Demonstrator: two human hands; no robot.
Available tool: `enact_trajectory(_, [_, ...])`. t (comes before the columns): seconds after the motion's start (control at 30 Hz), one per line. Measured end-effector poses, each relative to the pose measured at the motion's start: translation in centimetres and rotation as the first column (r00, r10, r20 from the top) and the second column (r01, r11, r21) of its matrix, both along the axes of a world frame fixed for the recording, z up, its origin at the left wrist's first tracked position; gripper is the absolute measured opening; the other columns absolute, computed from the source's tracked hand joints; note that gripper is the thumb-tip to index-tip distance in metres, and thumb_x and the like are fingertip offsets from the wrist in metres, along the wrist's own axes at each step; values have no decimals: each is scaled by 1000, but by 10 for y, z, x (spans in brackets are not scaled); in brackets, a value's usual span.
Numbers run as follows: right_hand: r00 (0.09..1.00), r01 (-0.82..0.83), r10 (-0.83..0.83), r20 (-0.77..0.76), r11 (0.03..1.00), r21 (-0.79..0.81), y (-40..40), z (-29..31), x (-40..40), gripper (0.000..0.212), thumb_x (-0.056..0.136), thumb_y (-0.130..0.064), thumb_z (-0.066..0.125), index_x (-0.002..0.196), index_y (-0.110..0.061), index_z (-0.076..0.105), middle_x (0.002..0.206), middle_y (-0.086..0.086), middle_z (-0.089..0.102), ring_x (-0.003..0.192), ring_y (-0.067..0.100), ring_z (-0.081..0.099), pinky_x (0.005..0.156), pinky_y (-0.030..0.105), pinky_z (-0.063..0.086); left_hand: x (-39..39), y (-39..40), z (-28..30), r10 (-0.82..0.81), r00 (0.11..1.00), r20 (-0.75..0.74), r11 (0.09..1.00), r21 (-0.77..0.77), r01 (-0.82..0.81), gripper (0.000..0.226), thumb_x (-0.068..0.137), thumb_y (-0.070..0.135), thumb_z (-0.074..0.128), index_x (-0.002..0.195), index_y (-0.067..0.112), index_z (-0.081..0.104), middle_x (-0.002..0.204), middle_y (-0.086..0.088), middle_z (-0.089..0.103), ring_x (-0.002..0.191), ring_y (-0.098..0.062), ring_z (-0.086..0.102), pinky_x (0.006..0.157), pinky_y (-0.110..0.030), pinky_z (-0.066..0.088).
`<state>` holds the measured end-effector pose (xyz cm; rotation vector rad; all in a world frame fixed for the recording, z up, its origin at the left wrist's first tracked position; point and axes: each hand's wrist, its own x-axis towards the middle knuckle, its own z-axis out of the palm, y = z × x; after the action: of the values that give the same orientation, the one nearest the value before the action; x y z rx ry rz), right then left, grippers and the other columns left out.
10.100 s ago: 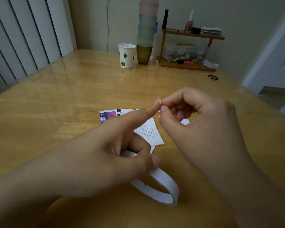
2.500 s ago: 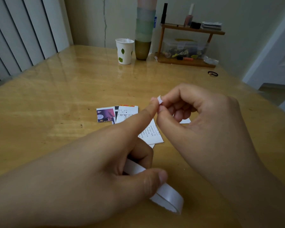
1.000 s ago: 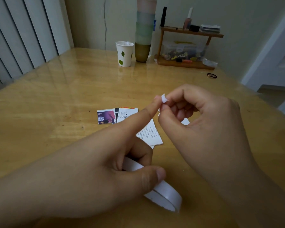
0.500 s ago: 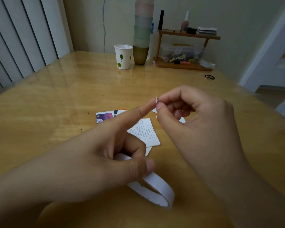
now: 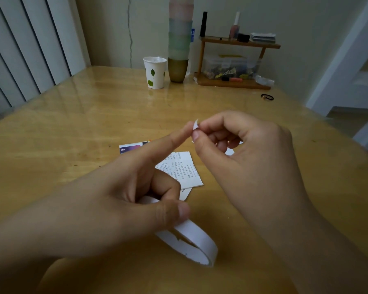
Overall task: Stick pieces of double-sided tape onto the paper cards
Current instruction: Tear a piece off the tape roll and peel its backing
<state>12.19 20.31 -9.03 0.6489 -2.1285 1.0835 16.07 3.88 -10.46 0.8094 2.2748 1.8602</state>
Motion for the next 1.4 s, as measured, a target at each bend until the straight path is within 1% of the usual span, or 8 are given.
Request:
enact_trajectory(0.03, [1000,-3,3,2,1000,-5,0,0,0,8,82,-22,66,76,-19,71,60,-9,59,63,14,54,58,19,42,-2,-4,-5,-46,999,-10,999,20,47,79,65,32,70,123,-15,43,51,20,48,43,4,40,45,-6,34])
enact_trajectory(0.07, [1000,-6,6,1,1000,-7,0,0,0,8,82,-22,66,77,-20,71,60,-9,59,64,13,54,58,17,43,-3,-4,-1,-81,997,9,996,48,80,84,68,31,73,141,11,36,53,18,48,44,-1,37,45,-9,34])
enact_trajectory(0.1, [1000,-9,9,-1,1000,-4,1,1,0,8,82,-22,65,78,-20,71,60,-10,59,64,12,54,58,16,43,-4,-6,0,-107,994,18,993,59,106,82,72,32,73,142,37,33,55,17,49,46,-5,35,45,-11,33])
enact_trajectory(0.13, [1000,-12,12,-2,1000,-1,1,1,0,8,83,-22,65,79,-20,72,61,-10,60,65,10,55,58,15,43,-5,-8,0,-118,993,18,991,65,117,78,74,31,73,138,50,33,56,16,49,46,-7,33,45,-11,32])
enact_trajectory(0.17, [1000,-16,16,-4,1000,0,1,2,0,8,83,-22,65,80,-20,72,61,-10,60,66,9,55,59,14,44,-6,-10,-2,-106,994,6,993,48,105,78,74,30,72,136,54,32,56,16,49,46,-7,32,45,-12,32])
enact_trajectory(0.6, [995,33,-29,-96,999,40,-1,-1,1,6,81,-18,65,79,-19,71,59,-7,59,58,14,52,57,26,41,-4,-9,2,-110,993,43,993,40,108,76,72,26,69,134,55,36,55,16,49,45,-3,34,45,-11,32])
enact_trajectory(0.97, [994,34,-30,-109,999,34,1,0,0,9,81,-15,65,74,-19,71,56,-8,57,59,14,52,56,22,40,-3,-8,1,-102,995,3,995,14,102,72,74,37,72,134,55,36,55,15,46,46,-6,33,47,-12,32])
enact_trajectory(1.4, [998,-21,22,-63,999,24,3,1,0,8,82,-19,65,83,-19,73,60,-5,61,60,15,54,59,23,41,-3,-9,2,-95,995,16,995,31,94,77,71,25,69,132,57,36,53,10,45,44,-7,32,45,-11,31])
